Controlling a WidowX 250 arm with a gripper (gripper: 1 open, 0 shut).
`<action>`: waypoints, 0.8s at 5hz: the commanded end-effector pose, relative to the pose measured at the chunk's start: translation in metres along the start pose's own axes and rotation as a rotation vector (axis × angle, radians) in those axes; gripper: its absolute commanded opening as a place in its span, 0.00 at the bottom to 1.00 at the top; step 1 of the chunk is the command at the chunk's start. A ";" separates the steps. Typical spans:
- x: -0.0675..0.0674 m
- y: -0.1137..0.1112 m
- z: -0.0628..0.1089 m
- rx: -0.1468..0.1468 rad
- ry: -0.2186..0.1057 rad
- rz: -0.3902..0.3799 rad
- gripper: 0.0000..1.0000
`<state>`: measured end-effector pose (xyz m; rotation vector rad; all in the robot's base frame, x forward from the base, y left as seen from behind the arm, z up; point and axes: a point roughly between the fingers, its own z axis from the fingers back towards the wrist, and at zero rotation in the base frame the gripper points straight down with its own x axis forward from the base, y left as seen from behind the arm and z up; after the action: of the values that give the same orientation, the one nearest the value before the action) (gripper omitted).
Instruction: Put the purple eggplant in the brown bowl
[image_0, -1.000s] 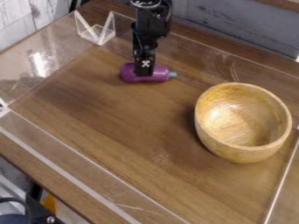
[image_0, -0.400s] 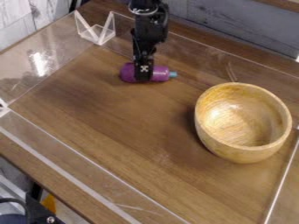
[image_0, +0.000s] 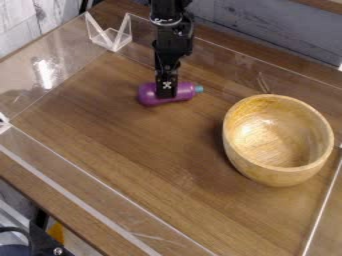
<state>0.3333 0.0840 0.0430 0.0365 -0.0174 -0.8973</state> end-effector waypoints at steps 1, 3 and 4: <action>-0.001 0.008 0.006 0.028 -0.024 0.007 1.00; 0.003 0.008 0.001 0.026 -0.035 -0.003 0.00; 0.004 0.007 0.001 0.025 -0.041 -0.007 0.00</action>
<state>0.3364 0.0832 0.0321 0.0157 -0.0346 -0.9072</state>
